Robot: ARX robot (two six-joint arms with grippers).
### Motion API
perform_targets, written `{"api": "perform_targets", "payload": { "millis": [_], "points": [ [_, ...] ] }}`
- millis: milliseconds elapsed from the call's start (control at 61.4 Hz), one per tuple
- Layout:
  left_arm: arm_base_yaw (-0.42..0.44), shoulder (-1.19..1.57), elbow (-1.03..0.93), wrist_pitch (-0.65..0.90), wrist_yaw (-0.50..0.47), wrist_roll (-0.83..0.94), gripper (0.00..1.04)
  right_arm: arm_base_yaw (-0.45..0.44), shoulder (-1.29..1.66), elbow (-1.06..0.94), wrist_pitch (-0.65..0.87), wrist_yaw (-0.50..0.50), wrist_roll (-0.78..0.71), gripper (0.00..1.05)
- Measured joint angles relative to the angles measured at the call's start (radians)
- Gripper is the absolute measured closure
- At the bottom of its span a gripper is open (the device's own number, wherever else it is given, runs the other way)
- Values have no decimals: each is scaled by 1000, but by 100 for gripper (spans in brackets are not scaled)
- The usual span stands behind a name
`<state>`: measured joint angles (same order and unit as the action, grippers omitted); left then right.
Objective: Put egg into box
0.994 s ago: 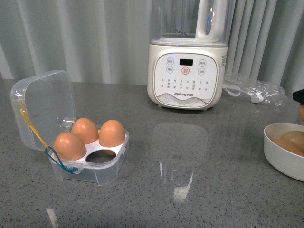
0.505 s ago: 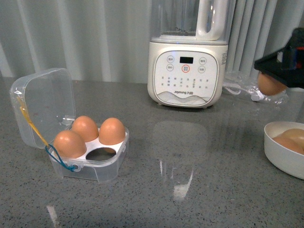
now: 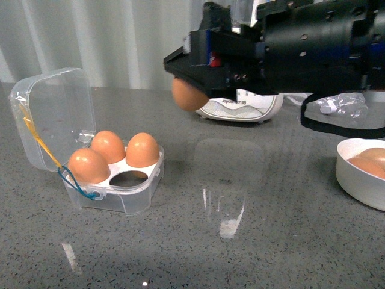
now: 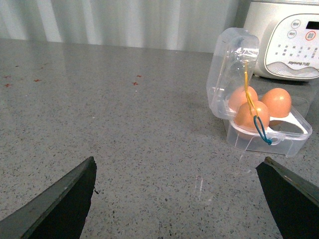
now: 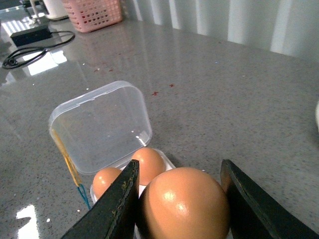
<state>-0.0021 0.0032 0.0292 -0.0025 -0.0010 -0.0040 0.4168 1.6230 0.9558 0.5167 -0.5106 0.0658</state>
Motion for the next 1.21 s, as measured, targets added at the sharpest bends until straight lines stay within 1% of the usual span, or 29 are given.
{"api": "perform_targets", "payload": {
  "millis": [179, 456, 896, 1205],
  "points": [
    [0, 0, 0, 0, 0, 0, 7, 55, 68, 39, -19, -42, -32, 63],
    [0, 0, 0, 0, 0, 0, 7, 111, 158, 100, -50, -48, -90, 63],
    [0, 0, 0, 0, 0, 0, 7, 116, 176, 109, -104, -51, -165, 63],
    [0, 0, 0, 0, 0, 0, 7, 113, 176, 109, -117, -49, -176, 63]
  ]
}}
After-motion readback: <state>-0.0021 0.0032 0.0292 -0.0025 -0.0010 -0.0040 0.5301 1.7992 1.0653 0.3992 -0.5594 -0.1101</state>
